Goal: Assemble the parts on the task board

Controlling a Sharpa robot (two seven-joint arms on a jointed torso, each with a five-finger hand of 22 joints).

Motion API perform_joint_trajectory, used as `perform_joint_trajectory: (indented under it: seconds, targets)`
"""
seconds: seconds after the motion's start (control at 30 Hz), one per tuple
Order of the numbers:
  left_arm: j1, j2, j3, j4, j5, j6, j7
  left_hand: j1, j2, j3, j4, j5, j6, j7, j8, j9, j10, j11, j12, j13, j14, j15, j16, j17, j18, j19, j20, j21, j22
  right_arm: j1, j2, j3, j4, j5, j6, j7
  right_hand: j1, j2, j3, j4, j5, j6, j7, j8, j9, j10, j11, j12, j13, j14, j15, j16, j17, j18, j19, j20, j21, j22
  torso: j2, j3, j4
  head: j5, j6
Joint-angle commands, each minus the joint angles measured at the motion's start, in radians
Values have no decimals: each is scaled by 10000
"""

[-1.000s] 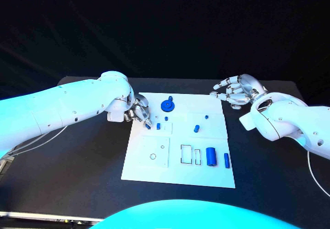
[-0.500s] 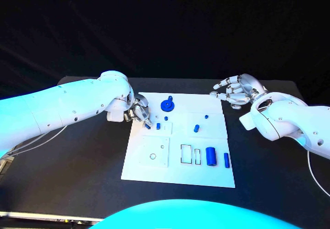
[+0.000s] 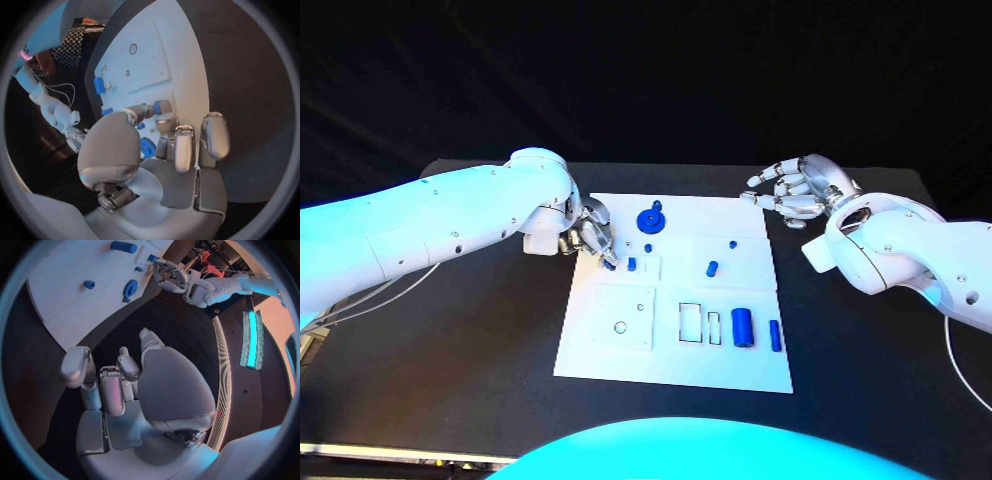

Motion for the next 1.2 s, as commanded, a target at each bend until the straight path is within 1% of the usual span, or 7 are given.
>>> perform_joint_trajectory:
  seconds: [0.03,0.17,0.43,0.6,0.93,1.03,1.2]
  targets:
    - [-66,-16,-53,-7,-148,378,-89,193,181,1296,-1226,37,59,-13,16,8,70,8,32,14,1007,-56,51,2457,-53,79,-36,63,22,-5,0,2,5,-40,31,70,-53,-23,58,24,50,81,-12,12,-10,-23,-4,-13,-2,641,-56,-64,848,181,-50,-33,-62,5,3,-4,2,0,2]
    - [-67,-15,-53,17,-218,317,-78,194,182,1304,-1234,37,61,-13,16,9,70,8,29,11,1007,-56,52,2458,-54,83,-37,67,28,-6,2,2,2,-40,32,71,-53,-23,58,24,50,81,-12,12,-10,-23,-4,-13,-2,641,-56,-64,848,181,-50,-33,-62,5,5,-7,4,-4,7]
    - [-68,-6,-53,65,-263,188,-62,195,182,1318,-1247,34,65,-13,16,10,73,9,29,12,1007,-56,53,2459,-59,99,-38,79,48,-6,8,2,-3,-40,35,73,-53,-23,58,24,50,81,-12,12,-10,-23,-4,-13,-2,641,-56,-64,848,181,-50,-33,-62,5,1,0,0,-2,1]
    - [-69,2,-53,86,-166,132,-55,172,174,1320,-1249,15,70,-6,16,11,71,15,13,-9,1005,-55,48,2451,-57,94,-39,77,42,-6,7,2,-3,-40,35,71,-53,-23,58,24,50,81,-12,12,-10,-23,-4,-13,-2,641,-56,-64,848,181,-50,-33,-62,5,-2,5,-4,1,0]
    - [-75,6,-53,170,111,2,-31,144,195,1332,-1237,-20,65,4,8,10,29,23,-74,-134,989,-51,20,2396,-54,82,-39,68,28,-7,18,2,-14,-40,45,73,-53,-23,58,24,50,81,-12,12,-10,-23,-4,-13,-2,641,-56,-64,848,181,-50,-33,-62,5,0,2,-2,-12,6]
    - [-76,6,-53,177,135,9,-25,136,211,1338,-1234,-44,60,8,3,10,19,27,-96,-161,989,-49,20,2397,-52,72,-38,61,18,-8,18,2,-15,-40,48,74,-53,-23,58,24,50,81,-12,12,-10,-23,-4,-13,-2,641,-56,-64,848,181,-50,-33,-62,5,0,0,-1,-14,1]
    - [-78,12,-52,195,179,98,-6,135,247,1337,-1253,-197,38,18,-16,13,-8,38,-155,-224,982,-38,6,2371,-43,36,-33,36,-18,-10,19,2,-18,-40,50,72,-53,-23,58,24,50,81,-12,12,-10,-23,-4,-13,-2,641,-56,-64,848,181,-50,-33,-62,5,3,-3,1,-17,-1]
